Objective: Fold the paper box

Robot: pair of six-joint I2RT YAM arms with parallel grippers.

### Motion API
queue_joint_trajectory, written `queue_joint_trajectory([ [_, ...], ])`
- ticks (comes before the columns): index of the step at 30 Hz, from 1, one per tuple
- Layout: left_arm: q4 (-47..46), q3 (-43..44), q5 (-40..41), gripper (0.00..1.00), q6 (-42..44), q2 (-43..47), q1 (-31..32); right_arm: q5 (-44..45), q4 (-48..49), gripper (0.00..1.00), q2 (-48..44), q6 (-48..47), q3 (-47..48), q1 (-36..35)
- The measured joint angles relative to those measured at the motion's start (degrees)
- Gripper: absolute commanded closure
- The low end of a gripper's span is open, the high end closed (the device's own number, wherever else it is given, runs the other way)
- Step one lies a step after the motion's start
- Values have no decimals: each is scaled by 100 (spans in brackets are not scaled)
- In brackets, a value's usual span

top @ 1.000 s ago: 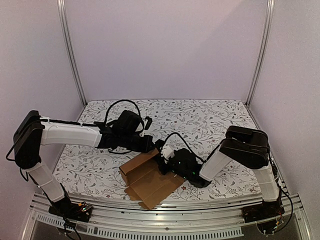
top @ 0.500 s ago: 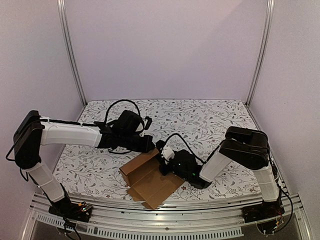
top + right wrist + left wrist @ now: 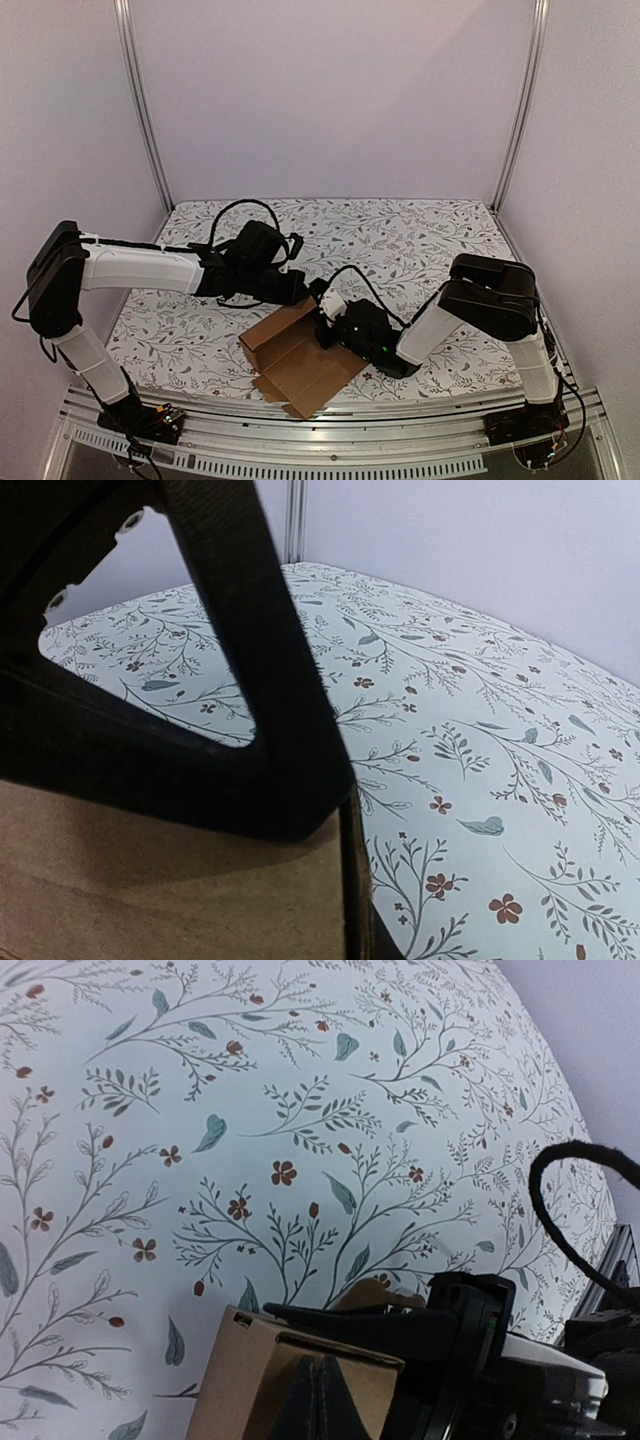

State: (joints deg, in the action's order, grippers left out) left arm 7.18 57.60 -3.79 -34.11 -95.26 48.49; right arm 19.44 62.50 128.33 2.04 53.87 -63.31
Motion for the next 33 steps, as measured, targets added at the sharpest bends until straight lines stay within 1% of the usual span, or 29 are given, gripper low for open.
queue_joint_trajectory([
  [6, 0, 0, 0, 100, -2, 0, 2, 103, 15, 88, 0, -2, 68, -4],
  [8, 0, 0, 2, 100, -2, 0, 2, 127, 15, 95, 0, -4, 125, -7],
  [11, 11, 0, 42, 100, -7, 0, 2, 155, -33, 100, 0, 17, 186, -7],
  [21, 46, 0, 127, 100, -44, 24, 2, 286, -151, 100, 11, 35, 278, -52],
  [26, 111, 0, 127, 100, -46, 63, 13, 297, -146, 73, 11, 2, 282, -83],
  [28, 129, -2, 127, 100, -50, 63, 24, 319, -111, 70, 11, -76, 282, -96],
  [33, 133, -2, 129, 100, -61, 63, 37, 404, -101, 70, 11, -94, 282, -125],
])
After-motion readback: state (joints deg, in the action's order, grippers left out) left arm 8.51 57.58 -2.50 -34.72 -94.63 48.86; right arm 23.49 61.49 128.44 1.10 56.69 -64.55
